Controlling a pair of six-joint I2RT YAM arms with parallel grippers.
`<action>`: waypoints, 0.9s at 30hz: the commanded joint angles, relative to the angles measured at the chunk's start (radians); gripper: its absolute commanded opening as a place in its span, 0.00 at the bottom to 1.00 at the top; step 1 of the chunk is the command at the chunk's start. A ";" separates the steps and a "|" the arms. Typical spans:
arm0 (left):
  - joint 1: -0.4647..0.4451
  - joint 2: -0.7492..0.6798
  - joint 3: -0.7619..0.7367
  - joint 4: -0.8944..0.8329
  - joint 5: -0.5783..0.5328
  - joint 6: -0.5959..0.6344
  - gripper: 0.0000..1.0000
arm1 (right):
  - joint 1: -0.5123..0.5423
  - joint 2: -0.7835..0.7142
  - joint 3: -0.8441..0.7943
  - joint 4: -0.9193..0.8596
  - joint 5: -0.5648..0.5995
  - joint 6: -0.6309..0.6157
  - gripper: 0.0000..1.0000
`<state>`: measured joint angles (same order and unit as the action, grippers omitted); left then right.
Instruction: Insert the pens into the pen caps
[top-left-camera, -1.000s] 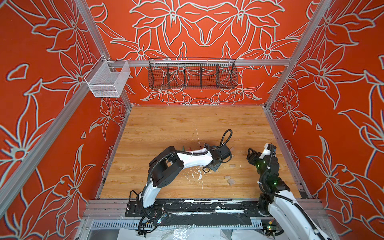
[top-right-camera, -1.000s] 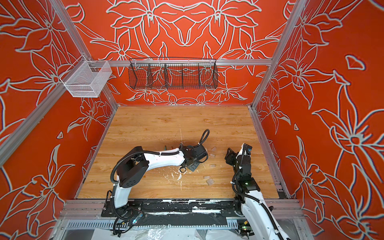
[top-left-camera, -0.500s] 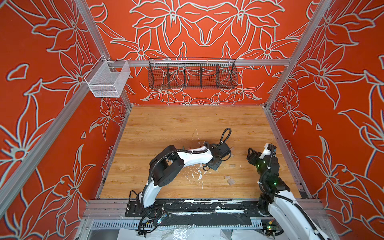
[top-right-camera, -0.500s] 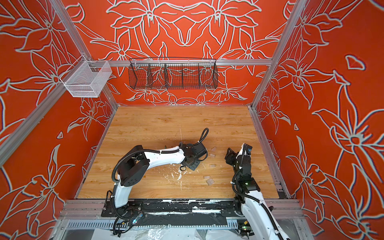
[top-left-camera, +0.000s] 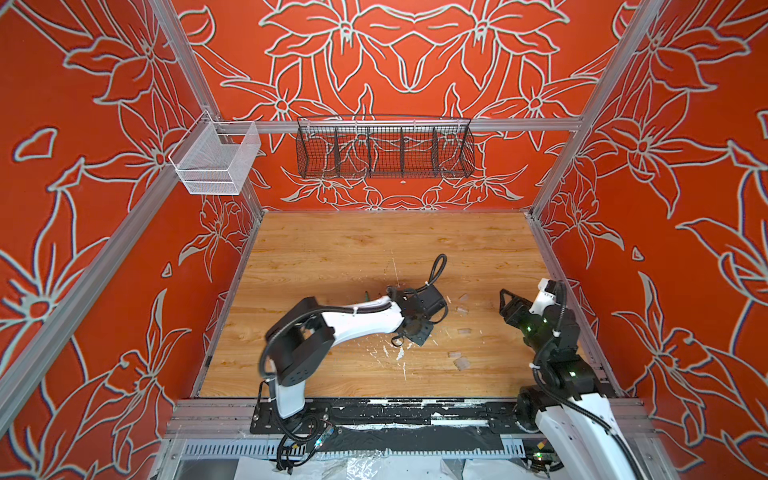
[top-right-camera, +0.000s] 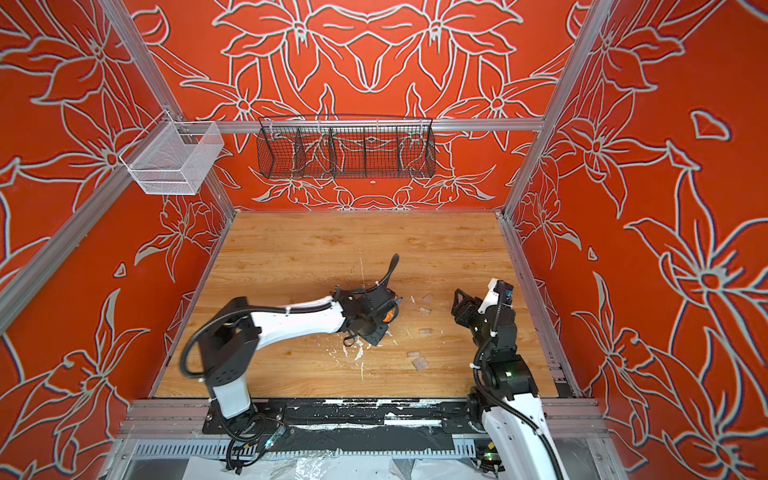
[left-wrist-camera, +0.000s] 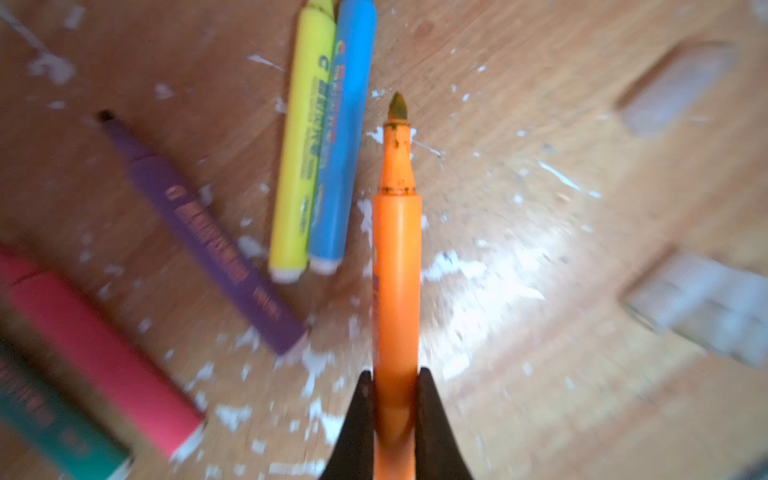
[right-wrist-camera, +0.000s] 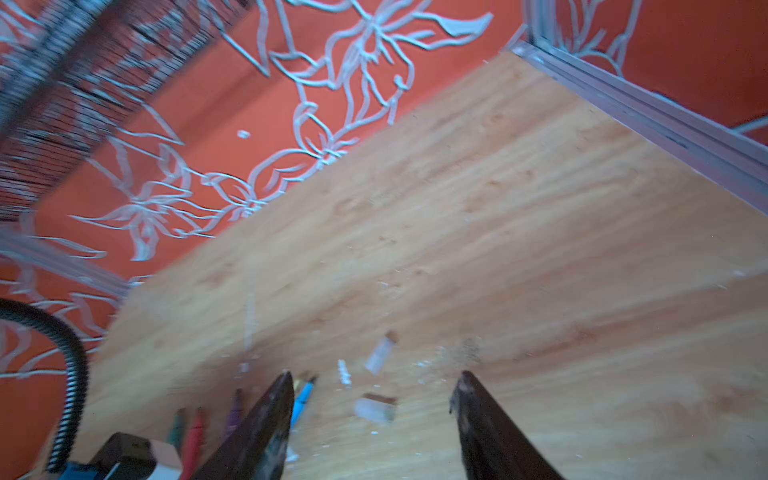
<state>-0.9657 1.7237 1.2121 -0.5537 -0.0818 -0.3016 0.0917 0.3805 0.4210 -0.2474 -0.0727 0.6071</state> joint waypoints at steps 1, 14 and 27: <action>-0.003 -0.187 -0.082 0.130 0.049 -0.047 0.00 | 0.020 -0.042 0.053 -0.100 -0.252 0.123 0.63; -0.054 -0.623 -0.529 0.469 0.090 -0.171 0.00 | 0.526 -0.010 -0.088 0.348 -0.200 0.325 0.63; -0.065 -0.700 -0.588 0.491 0.117 -0.170 0.00 | 0.881 0.388 -0.059 0.650 0.085 0.258 0.53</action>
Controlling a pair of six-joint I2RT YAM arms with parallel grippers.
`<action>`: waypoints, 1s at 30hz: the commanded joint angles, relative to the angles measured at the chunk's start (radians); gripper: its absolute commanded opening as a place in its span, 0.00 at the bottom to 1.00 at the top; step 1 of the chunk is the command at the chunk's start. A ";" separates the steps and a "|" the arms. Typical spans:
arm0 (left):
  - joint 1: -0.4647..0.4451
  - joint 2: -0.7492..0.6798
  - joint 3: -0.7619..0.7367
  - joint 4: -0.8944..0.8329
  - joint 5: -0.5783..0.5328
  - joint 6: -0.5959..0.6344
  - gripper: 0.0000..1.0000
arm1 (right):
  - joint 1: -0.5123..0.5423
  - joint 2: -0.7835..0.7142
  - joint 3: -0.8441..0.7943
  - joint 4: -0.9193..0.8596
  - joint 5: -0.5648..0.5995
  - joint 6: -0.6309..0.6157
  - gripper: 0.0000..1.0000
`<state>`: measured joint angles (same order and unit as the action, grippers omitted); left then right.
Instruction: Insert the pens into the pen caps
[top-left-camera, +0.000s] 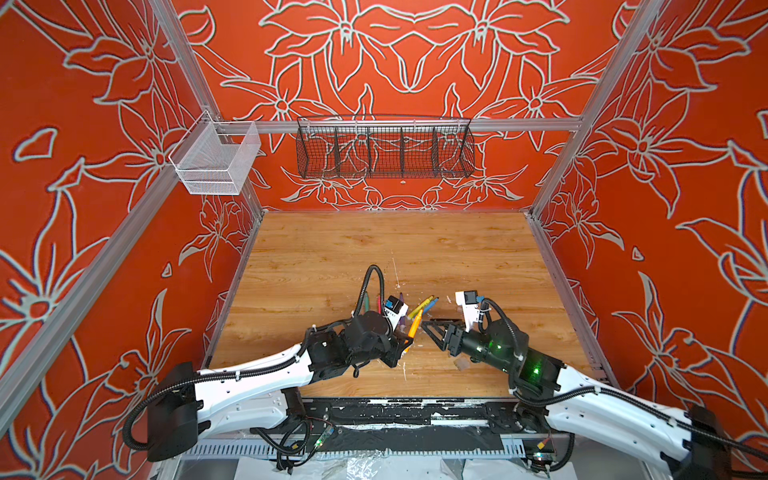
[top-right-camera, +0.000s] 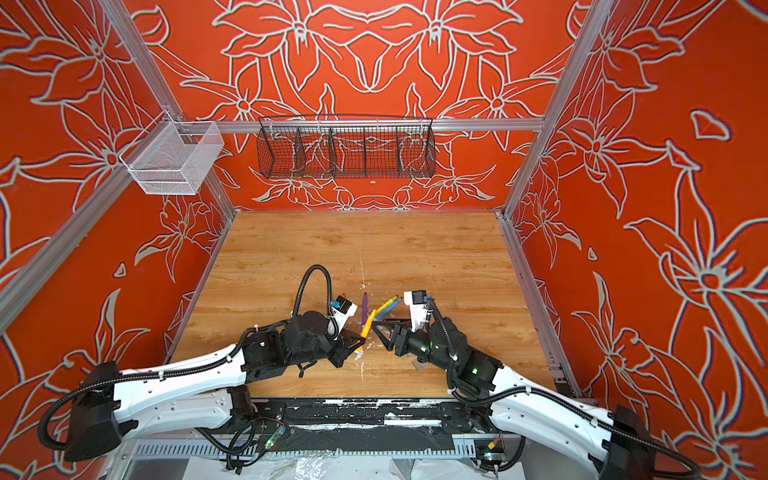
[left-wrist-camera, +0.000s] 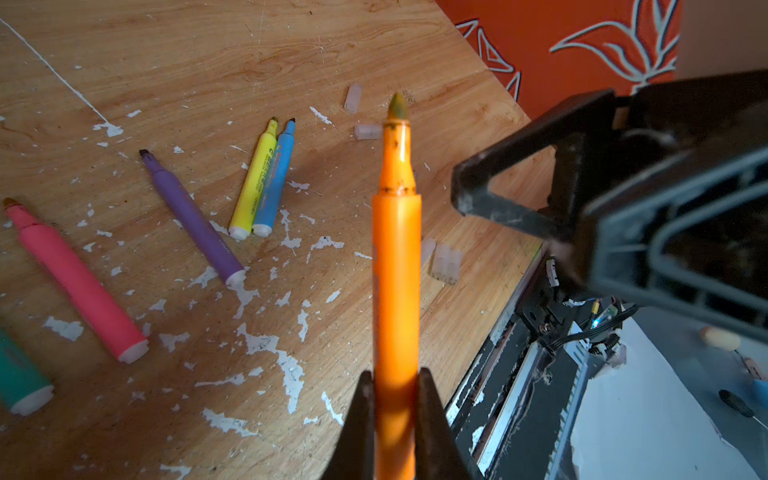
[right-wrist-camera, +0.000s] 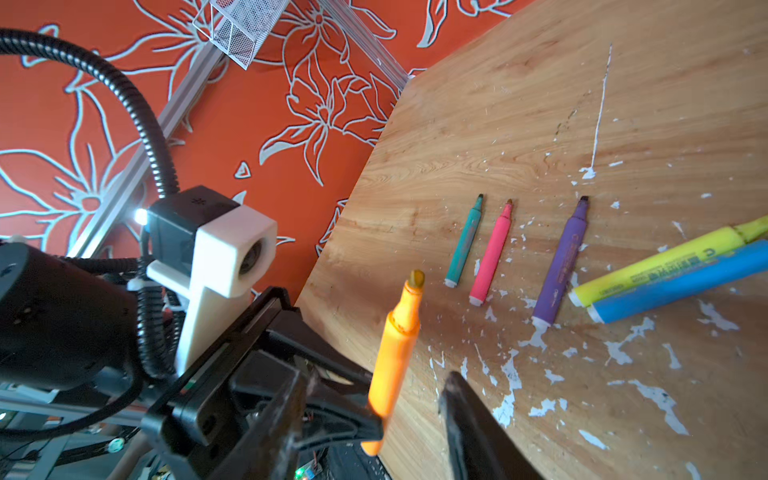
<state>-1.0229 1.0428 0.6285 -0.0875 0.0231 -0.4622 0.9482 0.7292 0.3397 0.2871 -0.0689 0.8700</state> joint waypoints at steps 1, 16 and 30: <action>-0.008 -0.021 -0.006 0.029 0.015 -0.009 0.00 | 0.032 0.060 0.029 0.121 0.090 -0.006 0.53; -0.022 -0.098 -0.035 0.028 0.049 0.009 0.00 | 0.062 0.243 0.103 0.164 0.174 -0.018 0.36; -0.022 -0.082 -0.049 0.071 0.044 0.003 0.44 | 0.125 0.234 0.074 0.222 0.213 0.018 0.04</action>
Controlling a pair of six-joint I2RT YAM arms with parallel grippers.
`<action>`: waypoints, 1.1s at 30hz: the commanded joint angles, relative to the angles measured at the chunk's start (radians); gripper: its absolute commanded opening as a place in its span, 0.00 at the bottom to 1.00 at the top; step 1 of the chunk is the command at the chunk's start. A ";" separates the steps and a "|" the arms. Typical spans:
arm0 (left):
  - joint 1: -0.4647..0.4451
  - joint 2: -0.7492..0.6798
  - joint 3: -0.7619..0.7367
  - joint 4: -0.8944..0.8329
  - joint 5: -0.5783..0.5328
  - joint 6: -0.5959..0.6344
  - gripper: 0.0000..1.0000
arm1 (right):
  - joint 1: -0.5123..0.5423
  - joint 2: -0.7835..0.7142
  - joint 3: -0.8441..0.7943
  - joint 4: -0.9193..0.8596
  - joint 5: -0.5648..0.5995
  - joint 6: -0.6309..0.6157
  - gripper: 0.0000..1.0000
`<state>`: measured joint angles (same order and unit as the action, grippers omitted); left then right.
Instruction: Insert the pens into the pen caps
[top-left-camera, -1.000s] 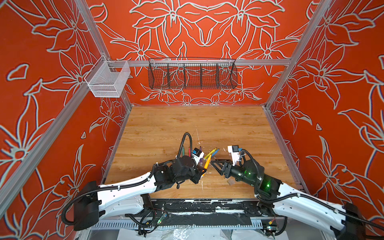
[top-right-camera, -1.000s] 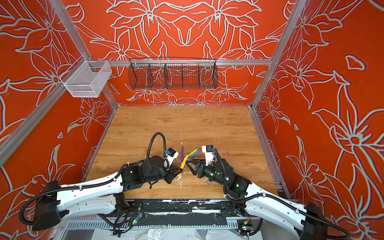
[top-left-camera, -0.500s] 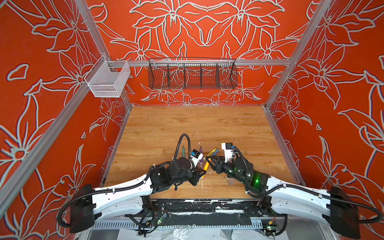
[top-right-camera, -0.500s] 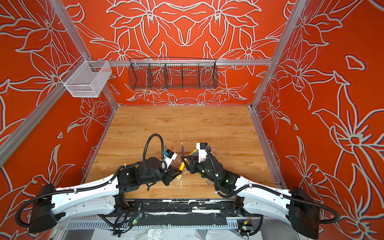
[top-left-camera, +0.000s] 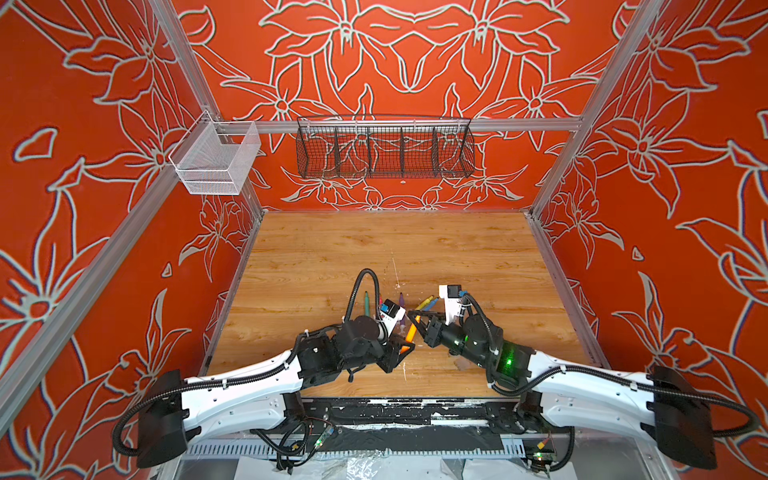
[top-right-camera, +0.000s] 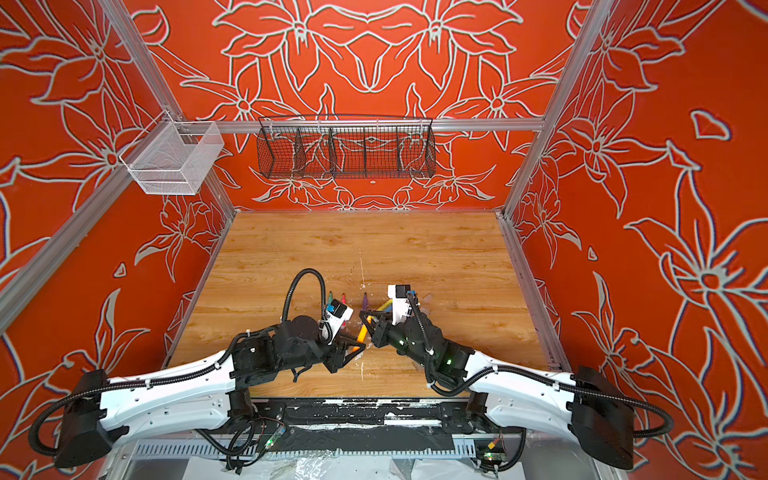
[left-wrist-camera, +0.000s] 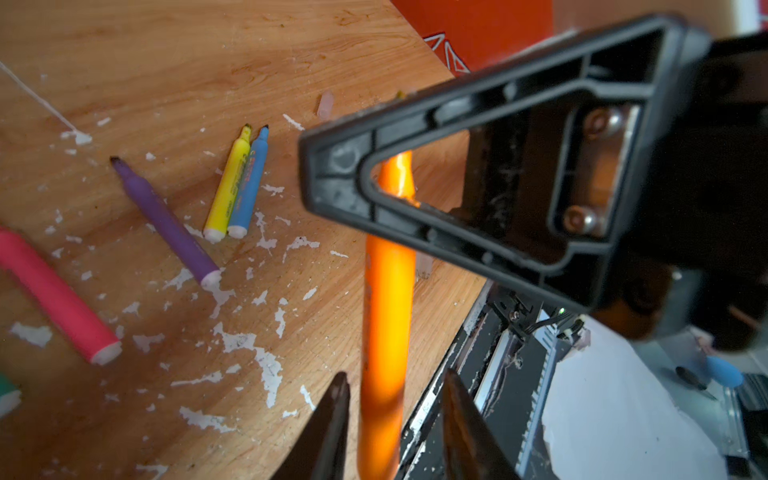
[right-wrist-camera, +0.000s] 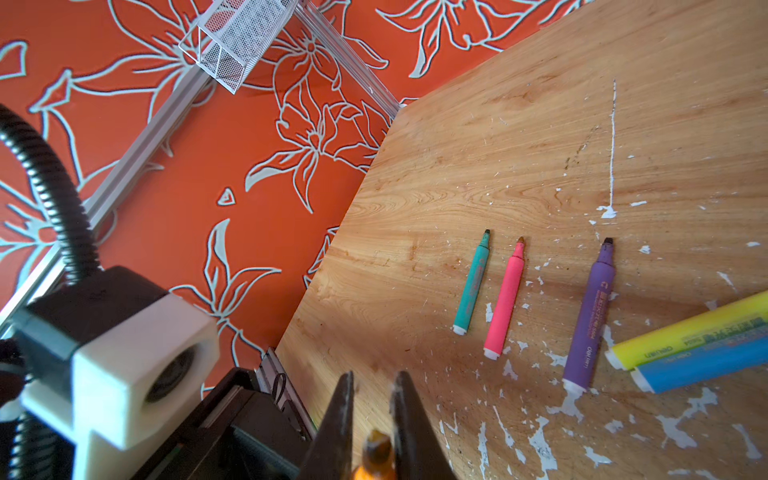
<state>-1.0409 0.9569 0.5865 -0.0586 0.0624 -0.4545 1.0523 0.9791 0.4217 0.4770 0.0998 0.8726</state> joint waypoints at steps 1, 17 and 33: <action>-0.004 0.006 -0.009 0.050 0.005 -0.004 0.47 | 0.027 -0.016 -0.009 0.035 0.052 0.017 0.04; -0.004 0.061 -0.010 0.087 0.014 0.021 0.20 | 0.069 0.011 -0.036 0.110 0.133 0.051 0.03; 0.050 -0.112 -0.142 0.097 -0.112 -0.020 0.00 | 0.025 -0.246 0.077 -0.710 0.552 -0.081 0.61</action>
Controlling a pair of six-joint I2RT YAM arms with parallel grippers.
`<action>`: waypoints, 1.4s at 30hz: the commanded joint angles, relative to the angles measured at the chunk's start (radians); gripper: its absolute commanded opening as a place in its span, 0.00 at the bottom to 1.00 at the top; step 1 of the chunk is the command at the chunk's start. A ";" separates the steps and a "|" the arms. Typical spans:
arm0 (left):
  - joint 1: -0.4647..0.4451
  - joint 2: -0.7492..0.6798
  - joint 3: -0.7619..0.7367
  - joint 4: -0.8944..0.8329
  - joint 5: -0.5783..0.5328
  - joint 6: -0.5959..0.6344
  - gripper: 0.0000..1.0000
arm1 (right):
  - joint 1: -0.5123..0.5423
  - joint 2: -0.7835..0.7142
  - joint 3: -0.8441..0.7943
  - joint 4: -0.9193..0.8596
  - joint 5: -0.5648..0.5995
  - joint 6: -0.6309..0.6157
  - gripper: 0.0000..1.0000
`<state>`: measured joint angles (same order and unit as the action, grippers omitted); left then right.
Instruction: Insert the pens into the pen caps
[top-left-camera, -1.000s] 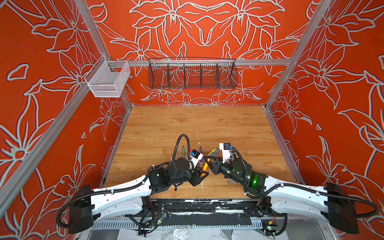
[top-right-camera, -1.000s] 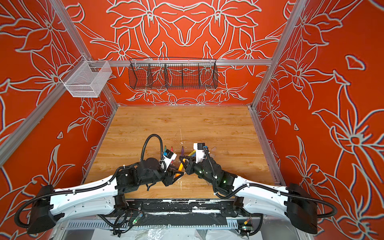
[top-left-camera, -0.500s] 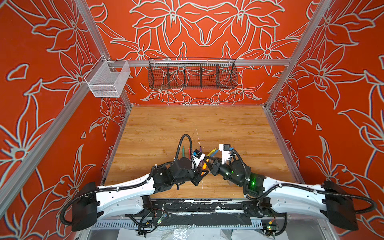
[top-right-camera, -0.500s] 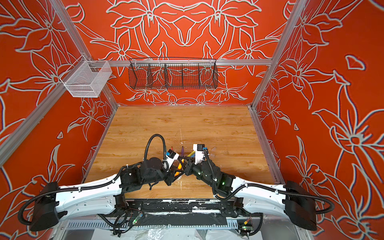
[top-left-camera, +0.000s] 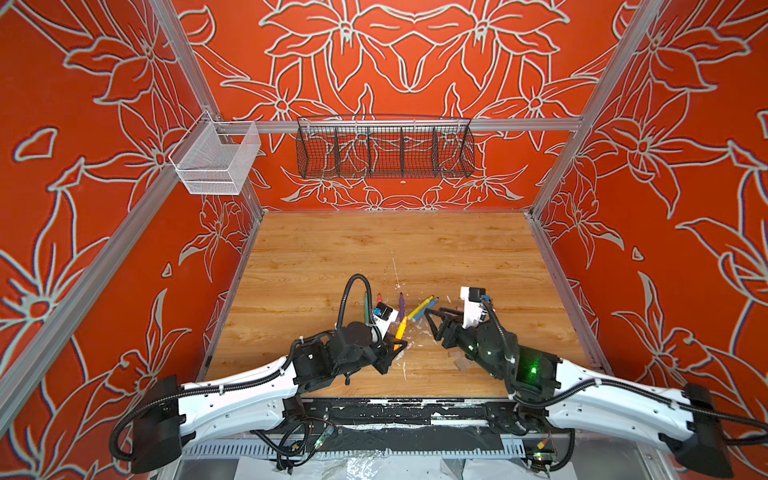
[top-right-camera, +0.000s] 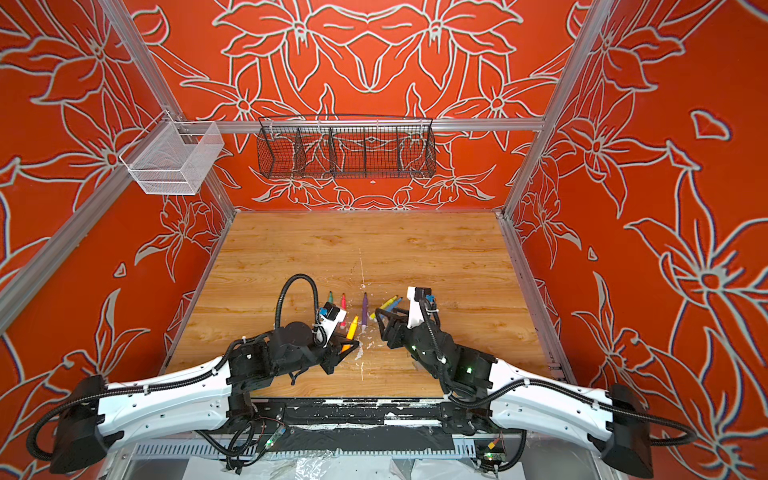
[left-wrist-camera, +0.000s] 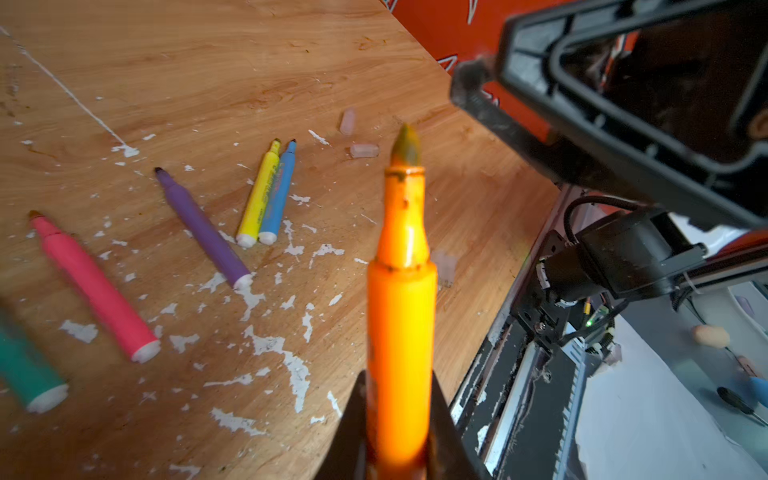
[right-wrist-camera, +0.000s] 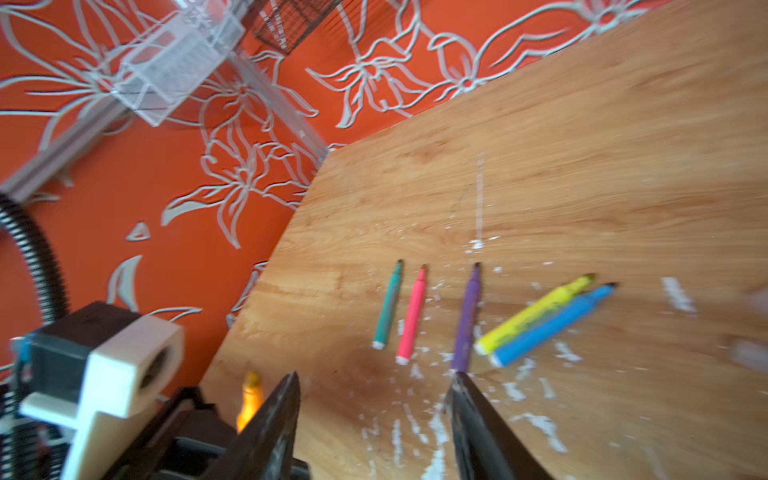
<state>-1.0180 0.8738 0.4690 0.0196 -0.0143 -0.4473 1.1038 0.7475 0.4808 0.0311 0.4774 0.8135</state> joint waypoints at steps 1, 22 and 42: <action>0.041 -0.039 -0.038 0.028 -0.028 -0.035 0.00 | -0.055 -0.009 0.023 -0.311 0.182 -0.020 0.61; 0.070 -0.035 -0.046 0.025 0.007 -0.059 0.00 | -0.344 0.363 -0.016 -0.348 -0.074 -0.012 0.54; 0.070 -0.054 -0.045 0.012 0.008 -0.077 0.00 | -0.352 0.374 -0.087 -0.345 -0.113 -0.024 0.32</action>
<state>-0.9535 0.8330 0.4038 0.0368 -0.0090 -0.5011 0.7563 1.1313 0.4118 -0.2935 0.3561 0.7704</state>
